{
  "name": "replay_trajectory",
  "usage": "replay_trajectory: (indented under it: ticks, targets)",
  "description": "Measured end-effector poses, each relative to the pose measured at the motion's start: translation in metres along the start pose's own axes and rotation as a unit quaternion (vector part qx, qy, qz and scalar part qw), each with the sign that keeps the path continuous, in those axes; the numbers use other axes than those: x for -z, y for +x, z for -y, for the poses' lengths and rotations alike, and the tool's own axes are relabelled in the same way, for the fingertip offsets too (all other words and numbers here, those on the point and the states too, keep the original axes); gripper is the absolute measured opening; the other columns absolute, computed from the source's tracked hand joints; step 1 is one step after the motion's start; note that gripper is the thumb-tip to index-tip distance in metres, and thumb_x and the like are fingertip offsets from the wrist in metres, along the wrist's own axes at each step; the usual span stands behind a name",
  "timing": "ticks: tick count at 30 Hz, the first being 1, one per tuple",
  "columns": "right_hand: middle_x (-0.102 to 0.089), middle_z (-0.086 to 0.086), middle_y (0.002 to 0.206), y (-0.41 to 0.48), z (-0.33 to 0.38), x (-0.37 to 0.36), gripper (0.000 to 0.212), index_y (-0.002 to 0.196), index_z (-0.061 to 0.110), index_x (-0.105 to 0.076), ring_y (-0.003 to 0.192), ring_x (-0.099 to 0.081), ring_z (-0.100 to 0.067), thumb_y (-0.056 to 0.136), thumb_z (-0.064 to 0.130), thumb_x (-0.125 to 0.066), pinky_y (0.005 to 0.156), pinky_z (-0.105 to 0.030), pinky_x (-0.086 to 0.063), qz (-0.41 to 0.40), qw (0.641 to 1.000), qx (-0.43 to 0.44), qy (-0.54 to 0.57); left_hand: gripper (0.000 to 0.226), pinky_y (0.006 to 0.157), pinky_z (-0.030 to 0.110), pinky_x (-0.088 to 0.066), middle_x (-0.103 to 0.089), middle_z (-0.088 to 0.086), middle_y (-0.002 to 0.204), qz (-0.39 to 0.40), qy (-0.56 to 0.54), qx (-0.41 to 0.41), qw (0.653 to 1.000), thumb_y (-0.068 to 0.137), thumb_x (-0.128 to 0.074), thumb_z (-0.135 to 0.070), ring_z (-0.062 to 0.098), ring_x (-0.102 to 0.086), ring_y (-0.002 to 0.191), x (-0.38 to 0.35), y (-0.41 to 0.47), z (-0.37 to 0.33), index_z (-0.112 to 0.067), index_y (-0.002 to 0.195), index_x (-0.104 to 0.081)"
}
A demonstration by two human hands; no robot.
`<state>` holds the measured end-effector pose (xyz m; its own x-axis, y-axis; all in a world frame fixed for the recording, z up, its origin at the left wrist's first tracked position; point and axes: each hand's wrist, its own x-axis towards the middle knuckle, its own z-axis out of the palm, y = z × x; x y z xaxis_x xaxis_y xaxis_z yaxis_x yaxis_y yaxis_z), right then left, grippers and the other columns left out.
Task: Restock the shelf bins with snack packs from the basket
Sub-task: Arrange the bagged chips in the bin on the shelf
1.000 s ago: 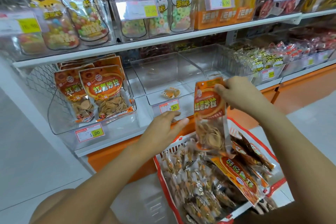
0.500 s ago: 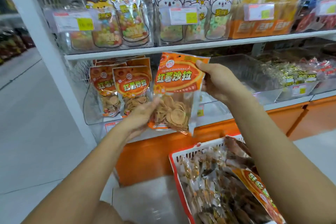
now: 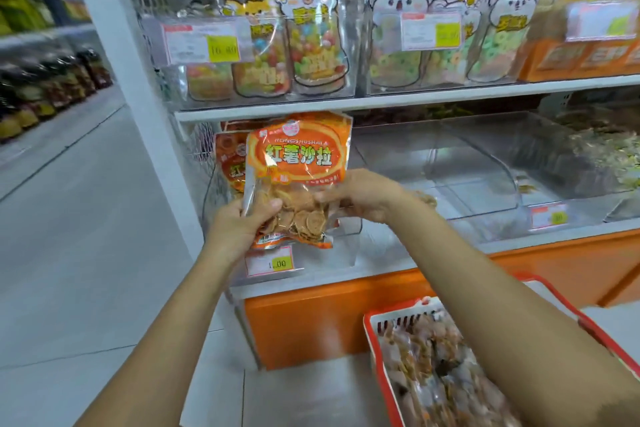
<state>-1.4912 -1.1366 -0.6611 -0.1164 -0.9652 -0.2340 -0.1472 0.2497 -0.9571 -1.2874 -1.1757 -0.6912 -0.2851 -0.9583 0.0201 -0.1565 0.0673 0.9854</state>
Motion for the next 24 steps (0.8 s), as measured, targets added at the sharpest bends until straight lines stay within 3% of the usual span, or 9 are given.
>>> replay_trajectory:
  ticks: [2, 4, 6, 9, 11, 13, 15, 20, 24]
  targets:
    - [-0.063, 0.000, 0.066, 0.017, -0.003, -0.005, 0.011, 0.083, 0.013, -0.061, 0.056, -0.056, -0.008, 0.085, 0.005, -0.067, 0.062, -0.025, -0.048, -0.024, 0.999, -0.016, 0.031, 0.016, 0.063, 0.025, -0.043, -0.062, -0.008, 0.069, -0.049, 0.055, -0.019, 0.997, 0.083, -0.072, -0.030, 0.010, -0.058, 0.067, 0.000, 0.003, -0.001, -0.024, 0.075, -0.059]
    - [-0.059, -0.004, 0.073, 0.034, -0.003, -0.011, 0.013, 0.079, 0.012, -0.059, 0.059, -0.052, -0.010, 0.087, 0.003, -0.064, 0.060, -0.024, -0.043, -0.052, 0.997, -0.017, 0.053, 0.015, 0.073, 0.025, -0.041, -0.061, -0.008, 0.085, -0.091, 0.134, -0.046, 0.986, 0.086, -0.070, -0.028, 0.012, -0.058, 0.079, 0.000, 0.005, -0.001, -0.019, 0.091, -0.059]
    - [-0.060, -0.008, 0.078, 0.050, -0.001, -0.018, 0.012, 0.078, 0.010, -0.060, 0.066, -0.052, -0.016, 0.086, 0.003, -0.065, 0.063, -0.029, -0.042, -0.074, 0.996, -0.003, 0.052, 0.042, 0.080, 0.029, -0.040, -0.060, 0.005, 0.108, -0.145, 0.247, -0.061, 0.956, 0.089, -0.066, -0.031, 0.024, -0.058, 0.099, 0.000, 0.006, 0.001, -0.005, 0.119, -0.052]
    - [-0.066, -0.016, 0.092, 0.070, 0.003, -0.034, 0.005, 0.085, 0.009, -0.062, 0.084, -0.061, -0.028, 0.086, 0.005, -0.064, 0.079, -0.042, -0.051, -0.097, 0.995, 0.005, 0.034, 0.026, 0.075, 0.034, -0.044, -0.060, 0.012, 0.108, -0.187, 0.307, -0.108, 0.927, 0.090, -0.060, -0.032, 0.030, -0.057, 0.098, 0.003, 0.007, 0.002, -0.010, 0.102, -0.057]
    - [-0.068, -0.009, 0.080, 0.081, -0.001, -0.046, 0.013, 0.078, 0.011, -0.059, 0.080, -0.062, -0.026, 0.088, 0.002, -0.058, 0.075, -0.040, -0.055, -0.097, 0.995, 0.011, 0.020, 0.023, 0.062, 0.029, -0.038, -0.060, 0.004, 0.081, -0.145, 0.339, -0.111, 0.923, 0.092, -0.056, -0.028, 0.024, -0.056, 0.077, 0.001, 0.011, 0.005, -0.020, 0.072, -0.053]
    - [-0.058, 0.005, 0.051, 0.083, -0.006, -0.058, 0.026, 0.072, 0.014, -0.052, 0.059, -0.053, -0.015, 0.092, -0.003, -0.051, 0.055, -0.027, -0.045, -0.059, 0.997, 0.006, 0.046, 0.031, 0.055, 0.028, -0.030, -0.052, -0.001, 0.064, -0.076, 0.386, -0.087, 0.915, 0.094, -0.052, -0.025, 0.021, -0.050, 0.065, -0.003, 0.016, 0.010, -0.018, 0.063, -0.050]
    - [-0.054, 0.007, 0.041, 0.086, -0.015, -0.065, 0.028, 0.076, 0.015, -0.051, 0.046, -0.050, -0.012, 0.093, -0.006, -0.045, 0.047, -0.024, -0.038, -0.021, 0.998, -0.015, 0.051, 0.035, 0.050, 0.028, -0.027, -0.047, 0.000, 0.059, -0.020, 0.432, -0.060, 0.900, 0.095, -0.049, -0.022, 0.020, -0.046, 0.059, -0.008, 0.023, 0.017, -0.014, 0.061, -0.049]
    - [-0.059, -0.015, 0.056, 0.093, -0.022, -0.066, 0.022, 0.071, 0.001, -0.056, 0.069, -0.058, -0.032, 0.078, -0.018, -0.047, 0.081, -0.047, -0.055, 0.064, 0.986, -0.070, -0.138, 0.025, 0.063, 0.030, -0.037, -0.063, 0.013, 0.084, 0.083, 0.444, 0.020, 0.892, 0.095, -0.047, -0.017, 0.026, -0.053, 0.074, -0.013, 0.047, 0.032, -0.009, 0.074, -0.058]
    - [-0.063, -0.010, 0.080, 0.084, -0.019, -0.056, 0.006, 0.084, 0.008, -0.061, 0.071, -0.058, -0.022, 0.090, 0.009, -0.061, 0.058, -0.025, -0.048, 0.056, 0.944, -0.059, -0.319, 0.022, 0.071, 0.029, -0.045, -0.065, 0.014, 0.103, 0.157, 0.452, 0.060, 0.876, 0.097, -0.047, -0.018, 0.030, -0.060, 0.089, -0.018, 0.056, 0.028, -0.005, 0.099, -0.064]
